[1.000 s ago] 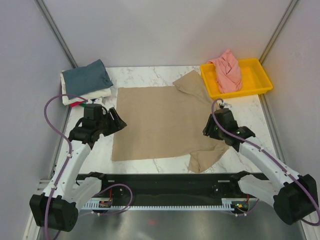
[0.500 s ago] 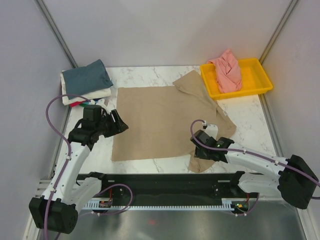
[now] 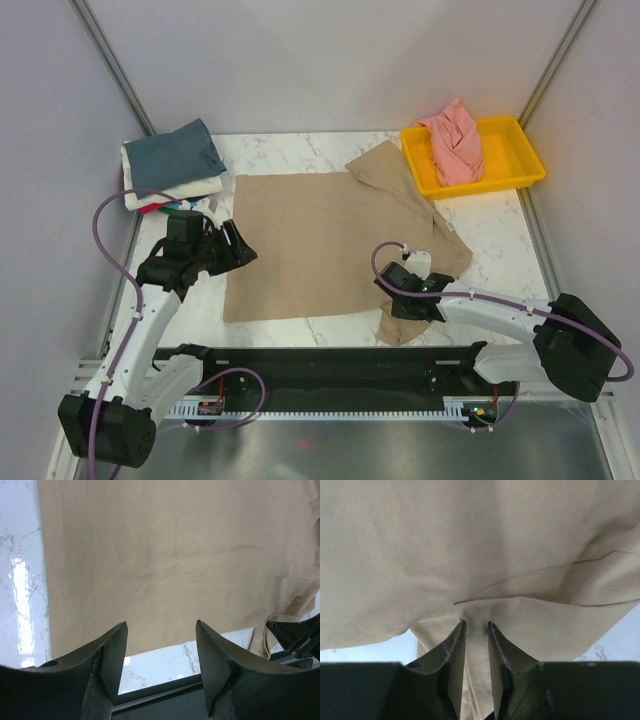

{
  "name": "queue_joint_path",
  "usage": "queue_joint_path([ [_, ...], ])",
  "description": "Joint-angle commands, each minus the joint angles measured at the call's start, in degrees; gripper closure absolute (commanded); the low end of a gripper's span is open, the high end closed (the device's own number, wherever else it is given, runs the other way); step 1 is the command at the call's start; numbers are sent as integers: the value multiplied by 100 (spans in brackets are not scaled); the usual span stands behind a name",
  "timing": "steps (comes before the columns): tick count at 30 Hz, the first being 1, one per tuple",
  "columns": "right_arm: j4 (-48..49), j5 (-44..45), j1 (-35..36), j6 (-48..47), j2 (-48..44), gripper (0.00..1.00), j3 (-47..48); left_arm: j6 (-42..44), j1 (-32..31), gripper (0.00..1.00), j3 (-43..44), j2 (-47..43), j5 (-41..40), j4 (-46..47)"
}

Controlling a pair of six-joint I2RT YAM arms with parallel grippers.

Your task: Fold and stack the t-shirts

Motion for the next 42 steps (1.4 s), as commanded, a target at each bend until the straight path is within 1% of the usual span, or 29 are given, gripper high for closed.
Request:
queue_joint_path([
  [1, 98, 189, 18, 61, -9, 74, -75, 226, -14, 36, -14, -59, 113, 31],
  [3, 124, 189, 27, 70, -35, 78, -128, 226, -14, 36, -14, -51, 113, 23],
  [4, 133, 189, 27, 78, -53, 85, -146, 226, -14, 36, -14, -42, 113, 23],
  [6, 133, 180, 19, 78, -79, 93, -181, 226, -14, 36, -23, -50, 104, 31],
  [7, 124, 180, 18, 78, -132, 100, -190, 226, -14, 36, -23, -51, 104, 31],
  [10, 2, 224, 19, 87, -342, 100, -164, 217, -14, 36, -23, -50, 78, 40],
  [17, -886, 435, 27, 105, -1160, 100, 267, 200, -14, 36, -32, -51, 52, 40],
  [21, -1290, 453, 27, 210, -1608, 100, 294, 182, -14, 36, -40, -77, -18, 31],
  [24, -1422, 488, 27, 307, -2134, 100, 259, 51, -23, 36, -58, -164, -115, -21],
  [26, -1458, 435, 19, 324, -2311, 100, 215, -20, -32, 36, -41, -200, -220, -108],
  [28, -1546, 383, 27, 325, -2539, 100, 180, -256, -58, 36, -14, -270, -474, -249],
  [30, -1590, 365, 27, 324, -2715, 100, 136, -537, -76, 37, -128, -366, -493, -390],
  [31, -1581, 373, 19, 333, -2916, 100, 109, -886, -102, 37, -215, -410, -519, -417],
  [32, -1555, 365, 18, 342, -3031, 100, 83, -1081, -355, 38, -382, -446, -633, -443],
  [33, -1450, 365, 27, 307, -3111, 100, 65, -1466, -566, 38, -418, -481, -825, -591],
  [34, -1415, 373, 19, 298, -3233, 100, 56, -1722, -812, 37, -479, -490, -1236, -671],
  [35, -1379, 382, 18, 298, -3261, 100, 74, -1942, -1241, 37, -706, -490, -1475, -707],
  [36, -1248, 400, 27, 246, -3261, 100, 74, -2301, -1401, 38, -848, -473, -1556, -768],
  [37, -1160, 417, 19, 202, -3244, 100, 83, -2514, -1542, 38, -962, -368, -1818, -855],
  [38, -1081, 426, 18, 149, -3191, 100, 109, -2707, -2040, 39, -885, -263, -2134, -1056],
  [39, -950, 444, 18, 105, -3121, 100, 118, -2970, -2271, 41, -815, -201, -2467, -1398],
  [40, -896, 435, 27, 0, -2964, 100, 144, -3434, -2543, 41, -814, -148, -2819, -1654],
  [42, -782, 426, 19, -62, -2718, 100, 171, -3858, -2764, 42, -919, -51, -3050, -1787],
])
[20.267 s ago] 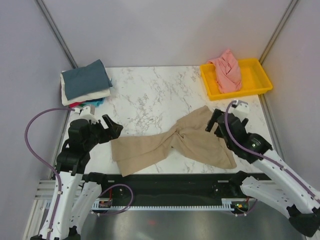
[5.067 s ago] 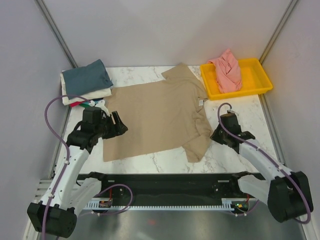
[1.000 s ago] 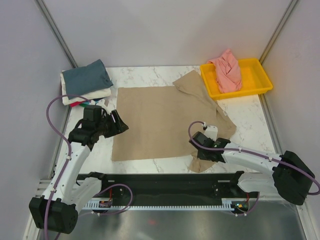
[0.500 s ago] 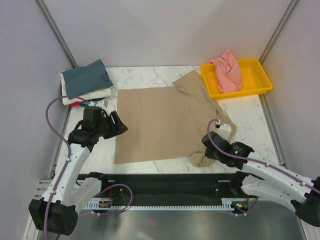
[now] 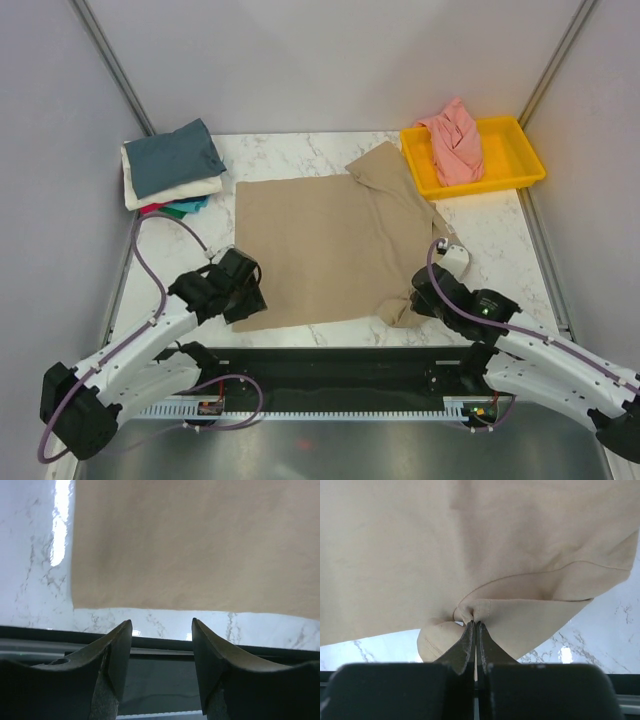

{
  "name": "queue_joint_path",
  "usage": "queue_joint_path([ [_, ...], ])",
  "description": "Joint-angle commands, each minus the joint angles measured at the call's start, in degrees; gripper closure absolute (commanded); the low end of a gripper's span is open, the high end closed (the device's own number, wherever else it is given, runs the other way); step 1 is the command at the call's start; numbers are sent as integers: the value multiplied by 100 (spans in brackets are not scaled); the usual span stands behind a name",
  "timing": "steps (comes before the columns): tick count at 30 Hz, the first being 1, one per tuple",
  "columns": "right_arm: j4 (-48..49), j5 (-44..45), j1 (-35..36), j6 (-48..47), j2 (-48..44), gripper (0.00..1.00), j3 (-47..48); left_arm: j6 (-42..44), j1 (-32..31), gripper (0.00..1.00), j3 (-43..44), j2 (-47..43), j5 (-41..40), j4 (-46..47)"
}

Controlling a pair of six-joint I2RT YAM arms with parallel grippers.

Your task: Fold and stack the t-shirts

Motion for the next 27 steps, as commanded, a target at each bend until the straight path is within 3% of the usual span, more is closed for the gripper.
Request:
queue_joint_path([
  [1, 407, 112, 27, -285, 341, 100, 83, -1458, -407, 42, -78, 168, -1153, -732],
  [3, 609, 50, 27, -364, 490, 100, 31, -1599, -538, 47, -96, 475, -1189, -750],
  [9, 891, -91, 10, -567, 614, 100, -110, -1987, -733, 46, 62, 1001, -1480, -944],
  [19, 1138, -345, -271, -918, 702, 100, -312, -2127, -742, 47, -297, 2101, -1321, -190],
  [24, 1093, -600, -622, -1182, 588, 100, -321, -2250, -750, 67, -386, 2243, -1514, -82],
  [26, 1102, -627, -632, -1191, 571, 100, -330, -2259, -750, 69, -394, 2225, -1558, -65],
  [27, 1102, -627, -641, -1182, 588, 100, -339, -2259, -750, 78, -412, 2208, -1584, -56],
])
